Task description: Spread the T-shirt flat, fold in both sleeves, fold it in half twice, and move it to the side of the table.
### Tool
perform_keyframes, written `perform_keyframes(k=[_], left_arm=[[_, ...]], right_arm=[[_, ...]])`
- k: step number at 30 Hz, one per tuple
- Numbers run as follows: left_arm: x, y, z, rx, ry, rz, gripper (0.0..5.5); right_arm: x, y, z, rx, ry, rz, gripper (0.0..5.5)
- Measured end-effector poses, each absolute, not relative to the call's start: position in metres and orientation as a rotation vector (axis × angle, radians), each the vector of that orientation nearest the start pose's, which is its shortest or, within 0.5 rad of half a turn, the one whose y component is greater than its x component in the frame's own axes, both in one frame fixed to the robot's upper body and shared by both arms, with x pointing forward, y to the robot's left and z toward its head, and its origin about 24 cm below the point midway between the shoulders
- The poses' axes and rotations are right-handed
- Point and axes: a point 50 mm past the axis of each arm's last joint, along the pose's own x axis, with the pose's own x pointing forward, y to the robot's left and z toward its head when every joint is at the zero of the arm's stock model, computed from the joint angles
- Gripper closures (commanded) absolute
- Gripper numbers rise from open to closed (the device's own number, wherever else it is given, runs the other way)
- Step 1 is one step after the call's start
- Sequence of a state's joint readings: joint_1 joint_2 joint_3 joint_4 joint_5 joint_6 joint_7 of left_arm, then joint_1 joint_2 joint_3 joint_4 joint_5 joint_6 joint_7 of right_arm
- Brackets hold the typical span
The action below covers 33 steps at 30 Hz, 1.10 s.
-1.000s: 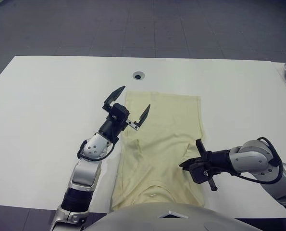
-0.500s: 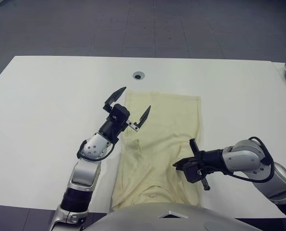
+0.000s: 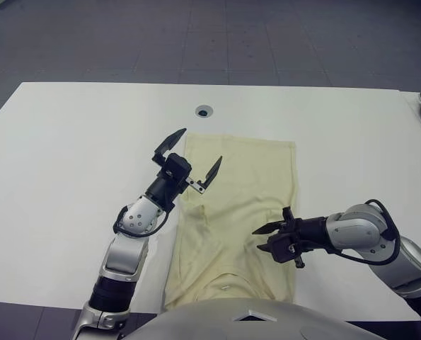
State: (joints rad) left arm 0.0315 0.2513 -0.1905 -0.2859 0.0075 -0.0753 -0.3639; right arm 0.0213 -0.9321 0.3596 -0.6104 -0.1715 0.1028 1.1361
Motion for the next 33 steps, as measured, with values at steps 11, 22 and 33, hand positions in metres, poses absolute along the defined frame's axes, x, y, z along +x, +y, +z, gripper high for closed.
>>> perform_keyframes(k=[11,22,33], left_arm=[[0.232,0.122,0.090,0.278,-0.231,-0.588,0.10],[0.248,0.123,0.056,0.504,0.018,-0.712,0.10],[0.283,0.124,0.048,0.758,0.125,-0.802,0.10]], right_arm=[[0.196,-0.171,0.130,-0.933,0.164,1.291,1.56],[0.249,-0.211,0.103,-0.826,0.226,0.853,0.11],[0.266,-0.192,0.071,-1.012,0.199,0.827,0.11]])
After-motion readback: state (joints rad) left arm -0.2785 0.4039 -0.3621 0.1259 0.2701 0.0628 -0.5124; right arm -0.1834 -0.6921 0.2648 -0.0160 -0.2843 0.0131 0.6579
